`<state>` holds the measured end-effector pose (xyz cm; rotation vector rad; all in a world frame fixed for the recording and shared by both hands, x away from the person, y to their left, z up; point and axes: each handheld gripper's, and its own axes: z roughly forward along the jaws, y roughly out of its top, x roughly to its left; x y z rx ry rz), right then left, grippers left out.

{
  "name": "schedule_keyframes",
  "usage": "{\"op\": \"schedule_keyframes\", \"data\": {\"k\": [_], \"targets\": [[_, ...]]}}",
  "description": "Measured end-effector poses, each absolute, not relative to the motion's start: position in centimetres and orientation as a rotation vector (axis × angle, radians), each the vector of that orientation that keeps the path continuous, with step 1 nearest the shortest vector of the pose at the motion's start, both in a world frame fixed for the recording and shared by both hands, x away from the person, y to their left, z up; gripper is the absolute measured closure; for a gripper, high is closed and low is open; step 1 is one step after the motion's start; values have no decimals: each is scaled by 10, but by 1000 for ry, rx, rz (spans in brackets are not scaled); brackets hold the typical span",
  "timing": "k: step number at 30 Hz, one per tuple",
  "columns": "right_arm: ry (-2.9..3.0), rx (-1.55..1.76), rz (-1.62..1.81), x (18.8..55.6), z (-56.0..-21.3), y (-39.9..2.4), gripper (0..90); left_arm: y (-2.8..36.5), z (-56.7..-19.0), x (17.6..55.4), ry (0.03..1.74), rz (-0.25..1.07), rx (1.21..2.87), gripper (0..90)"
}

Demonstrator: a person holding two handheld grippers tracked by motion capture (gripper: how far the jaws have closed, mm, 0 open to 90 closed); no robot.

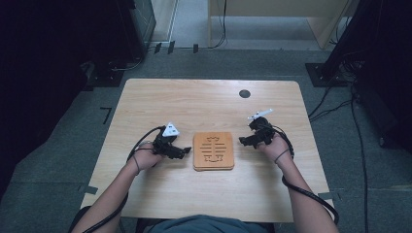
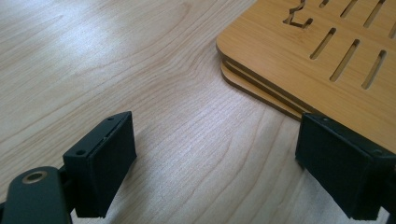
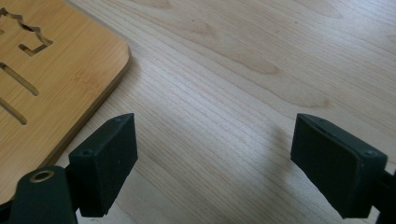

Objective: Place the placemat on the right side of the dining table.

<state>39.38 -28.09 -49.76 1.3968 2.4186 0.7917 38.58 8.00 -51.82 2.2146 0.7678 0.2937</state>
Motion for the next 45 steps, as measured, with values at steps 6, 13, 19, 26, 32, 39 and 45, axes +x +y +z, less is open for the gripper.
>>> {"op": "schedule_keyframes", "data": {"k": [6, 13, 19, 26, 32, 39, 45], "targets": [[2421, 1377, 821, 393, -496, -277, 148, 78, -516, 386, 768, 286, 2212, 128], [2444, 1350, 830, 391, -497, -267, 148, 80, -513, 384, 765, 280, 2219, 128], [2457, 1321, 847, 390, -496, -261, 148, 80, -510, 385, 781, 270, 2206, 128], [2484, 1288, 840, 389, -497, -254, 148, 82, -510, 384, 793, 274, 2213, 128], [2495, 1281, 831, 389, -498, -251, 148, 81, -510, 383, 791, 272, 2218, 128], [2496, 1273, 823, 390, -498, -247, 149, 82, -510, 382, 788, 275, 2220, 128], [2502, 1259, 824, 391, -497, -244, 149, 86, -509, 382, 799, 283, 2214, 128]]}}
